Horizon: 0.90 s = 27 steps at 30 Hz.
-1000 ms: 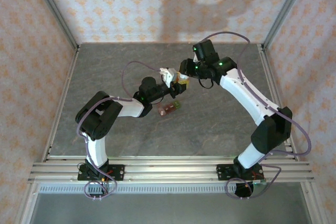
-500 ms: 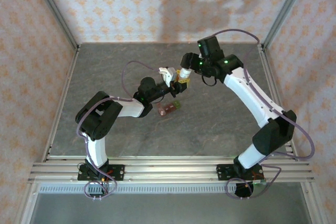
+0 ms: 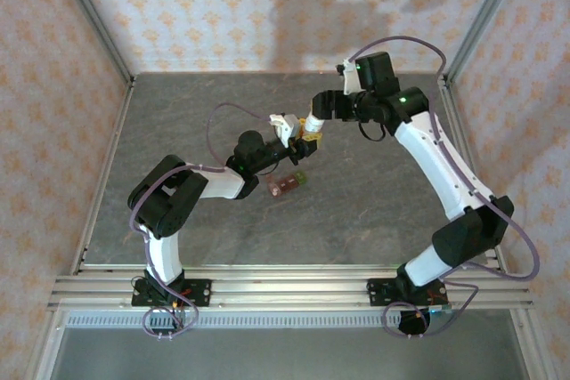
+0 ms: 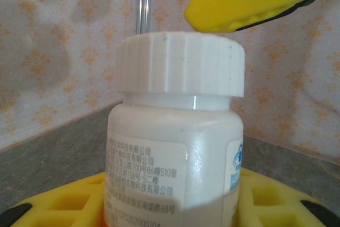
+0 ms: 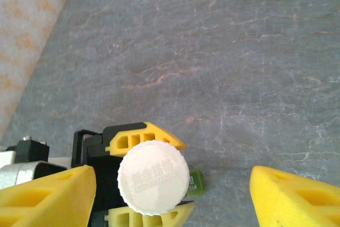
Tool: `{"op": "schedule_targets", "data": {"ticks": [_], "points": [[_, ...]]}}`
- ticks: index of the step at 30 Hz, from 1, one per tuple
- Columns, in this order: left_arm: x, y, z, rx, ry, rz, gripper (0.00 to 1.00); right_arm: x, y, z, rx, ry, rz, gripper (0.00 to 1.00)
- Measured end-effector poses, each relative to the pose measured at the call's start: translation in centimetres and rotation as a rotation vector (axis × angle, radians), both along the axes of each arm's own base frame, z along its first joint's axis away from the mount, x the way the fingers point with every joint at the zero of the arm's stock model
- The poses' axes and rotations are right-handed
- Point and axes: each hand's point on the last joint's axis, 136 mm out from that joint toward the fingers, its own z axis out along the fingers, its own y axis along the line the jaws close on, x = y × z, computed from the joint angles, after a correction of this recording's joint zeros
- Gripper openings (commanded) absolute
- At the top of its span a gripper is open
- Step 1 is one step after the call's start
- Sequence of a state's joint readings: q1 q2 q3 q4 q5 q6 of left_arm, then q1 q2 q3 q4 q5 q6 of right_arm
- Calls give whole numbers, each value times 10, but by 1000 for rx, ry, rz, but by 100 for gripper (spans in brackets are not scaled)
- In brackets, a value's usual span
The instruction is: Sort the pills into containers
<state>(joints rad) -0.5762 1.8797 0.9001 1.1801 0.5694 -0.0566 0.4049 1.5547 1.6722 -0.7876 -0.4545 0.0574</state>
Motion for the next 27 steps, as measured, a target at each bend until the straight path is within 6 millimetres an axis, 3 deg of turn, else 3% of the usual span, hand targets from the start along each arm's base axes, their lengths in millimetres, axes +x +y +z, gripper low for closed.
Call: {"op": "schedule_targets", "data": {"ticks": [8, 27], "points": [[0, 0, 0, 0, 0, 0, 0, 5, 8, -19, -39, 40, 66, 69], [0, 0, -2, 0, 13, -1, 0, 5, 18, -22, 1, 67, 100, 54]]}}
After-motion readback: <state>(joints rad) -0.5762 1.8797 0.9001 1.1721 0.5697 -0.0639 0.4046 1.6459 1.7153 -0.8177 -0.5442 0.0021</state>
